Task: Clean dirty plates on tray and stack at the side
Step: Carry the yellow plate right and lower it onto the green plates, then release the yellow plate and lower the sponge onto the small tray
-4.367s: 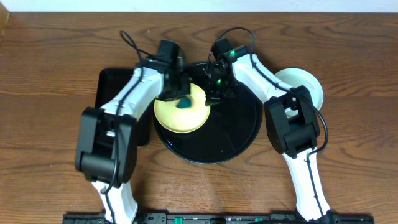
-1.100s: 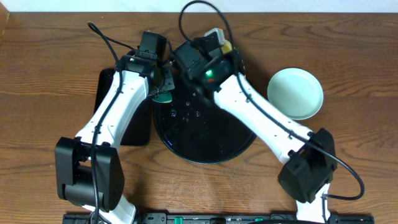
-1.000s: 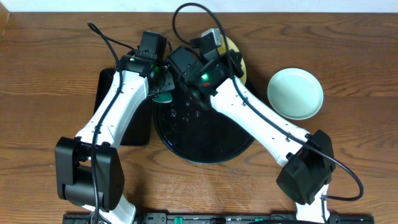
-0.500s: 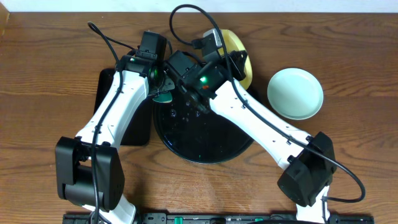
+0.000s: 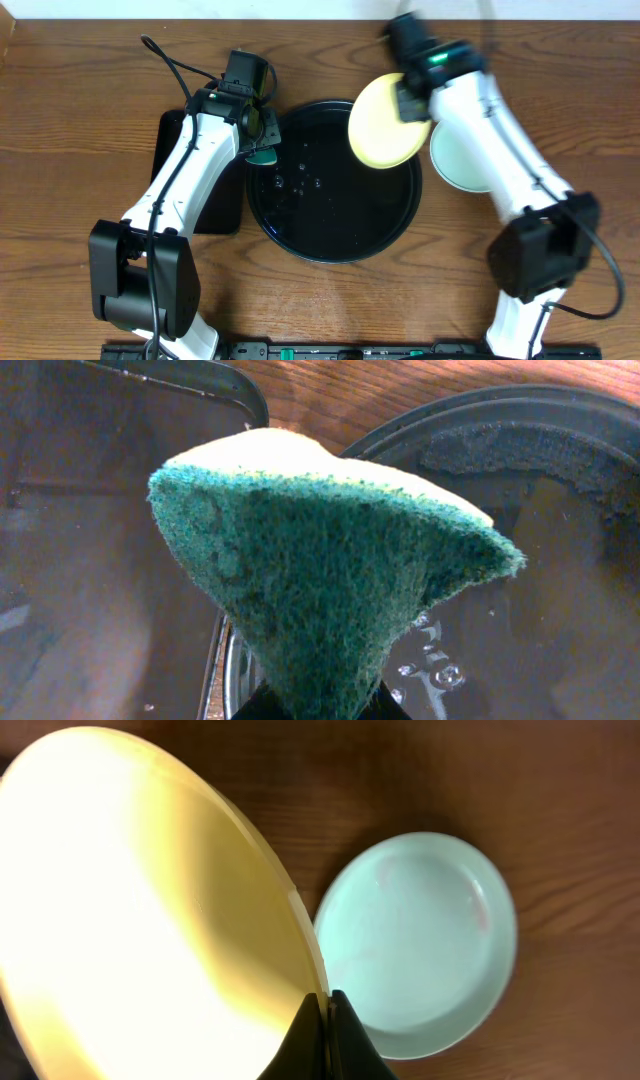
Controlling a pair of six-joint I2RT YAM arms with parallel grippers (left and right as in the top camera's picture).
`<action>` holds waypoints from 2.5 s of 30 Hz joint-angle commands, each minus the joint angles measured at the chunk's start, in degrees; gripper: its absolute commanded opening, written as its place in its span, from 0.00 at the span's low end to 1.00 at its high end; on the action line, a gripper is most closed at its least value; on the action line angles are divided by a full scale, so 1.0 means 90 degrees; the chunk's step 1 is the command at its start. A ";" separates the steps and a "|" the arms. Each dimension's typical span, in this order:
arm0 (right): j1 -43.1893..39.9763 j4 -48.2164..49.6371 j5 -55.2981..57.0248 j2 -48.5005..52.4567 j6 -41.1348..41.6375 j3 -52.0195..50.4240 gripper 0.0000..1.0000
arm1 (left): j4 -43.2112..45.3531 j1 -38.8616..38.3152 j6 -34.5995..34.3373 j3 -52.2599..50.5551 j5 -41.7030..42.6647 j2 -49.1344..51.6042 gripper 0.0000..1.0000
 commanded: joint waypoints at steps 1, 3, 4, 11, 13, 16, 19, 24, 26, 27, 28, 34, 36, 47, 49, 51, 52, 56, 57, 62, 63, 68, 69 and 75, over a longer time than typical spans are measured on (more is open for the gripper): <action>-0.1168 -0.0104 -0.2290 -0.0554 -0.0240 0.0007 0.01 | -0.0017 0.0000 -0.0058 0.0032 -0.0090 0.0075 0.08; -0.1848 -0.0289 -0.2603 -0.0559 -0.0238 0.0005 0.01 | -0.0017 -0.0002 -0.0058 0.0032 -0.0090 0.0075 0.08; -0.2232 -0.0432 -0.2659 -0.0549 -0.0238 0.0002 0.01 | -0.0017 -0.0002 -0.0058 0.0032 -0.0090 0.0075 0.08; -0.3871 -0.0544 -0.2657 -0.0525 -0.0233 -0.0923 0.01 | -0.0015 -0.0002 -0.0058 0.0032 -0.0090 0.0075 0.08; -0.4155 -0.0221 -0.2662 -0.0525 -0.0192 -0.1581 0.01 | -0.0017 0.0000 -0.0056 0.0032 -0.0090 0.0075 0.08; -0.4291 0.0444 -0.2914 -0.0525 -0.0189 -0.2453 0.01 | -0.0017 0.0000 0.0087 0.0034 -0.0087 0.0070 0.08; -0.4235 0.1282 -0.3305 -0.0525 -0.0228 -0.3235 0.02 | -0.0119 0.0068 0.0503 0.0097 -0.0085 -0.0017 0.08; -0.4129 0.1683 -0.3327 -0.0527 -0.0316 -0.3512 0.19 | -0.0328 0.0444 0.0906 0.0197 -0.0083 -0.0393 0.08; -0.4119 0.1455 -0.3538 -0.0554 -0.0493 -0.3242 0.26 | -0.0384 0.0775 0.1088 0.0197 -0.0083 -0.0624 0.08; -0.4119 0.1277 -0.3793 -0.0568 -0.0675 -0.3026 0.27 | -0.0403 0.0882 0.1197 0.0197 -0.0083 -0.0670 0.08; -0.4119 0.1137 -0.3976 -0.0585 -0.0784 -0.2846 0.29 | -0.0423 0.0993 0.1362 0.0197 -0.0083 -0.0692 0.08; -0.3859 0.0260 -0.4612 -0.0816 -0.1316 -0.1423 0.34 | -0.0440 0.1569 0.2543 -0.0024 -0.0083 -0.0648 0.08; -0.3640 0.0250 -0.4609 -0.0899 -0.1316 -0.1202 0.40 | -0.0415 0.1722 0.2691 -0.0121 -0.0083 -0.0563 0.08; -0.2242 0.0617 -0.3908 -0.0920 -0.1311 -0.1105 0.77 | -0.0328 0.1902 0.2608 -0.0410 -0.0078 0.0733 0.29; -0.2059 0.0612 -0.3687 -0.0920 -0.1311 -0.1105 0.80 | -0.0340 0.1902 0.2601 -0.0410 -0.0078 0.0862 0.64; -0.1919 0.0597 -0.3536 -0.0920 -0.1311 -0.1105 0.80 | -0.0396 0.1902 0.2489 -0.0408 -0.0063 0.0867 0.76; -0.1860 0.0595 -0.3509 -0.0920 -0.1311 -0.1105 0.81 | -0.0423 0.1902 0.2492 -0.0391 -0.0029 0.0828 0.77; -0.1744 0.0602 -0.3512 -0.0923 -0.1307 -0.1100 0.81 | -0.0746 0.1902 0.2492 -0.0112 -0.0024 0.0520 0.77; -0.1744 0.0600 -0.3521 -0.0923 -0.1282 -0.1100 0.81 | -0.0843 0.1902 0.2492 -0.0019 -0.0012 0.0345 0.77; -0.1744 0.0520 -0.3983 -0.0962 -0.1234 -0.1093 0.74 | -0.0731 0.1889 0.2079 0.0117 0.0403 -0.0731 0.77; -0.1744 0.0520 -0.4112 -0.0976 -0.1236 -0.1093 0.71 | -0.0685 0.1889 0.1948 0.0117 0.0435 -0.0933 0.77; -0.1744 0.0515 -0.4294 -0.1389 -0.1239 -0.1052 0.61 | -0.0546 0.1889 0.1413 0.0117 0.0495 -0.1683 0.78; -0.1744 0.0512 -0.4243 -0.1552 -0.1239 -0.1052 0.67 | -0.0542 0.1889 0.1416 0.0117 0.0493 -0.1736 0.78; -0.1744 0.0500 -0.3490 -0.2744 -0.1239 -0.1052 0.99 | -0.0559 0.1889 0.1416 0.0109 0.0493 -0.1763 0.78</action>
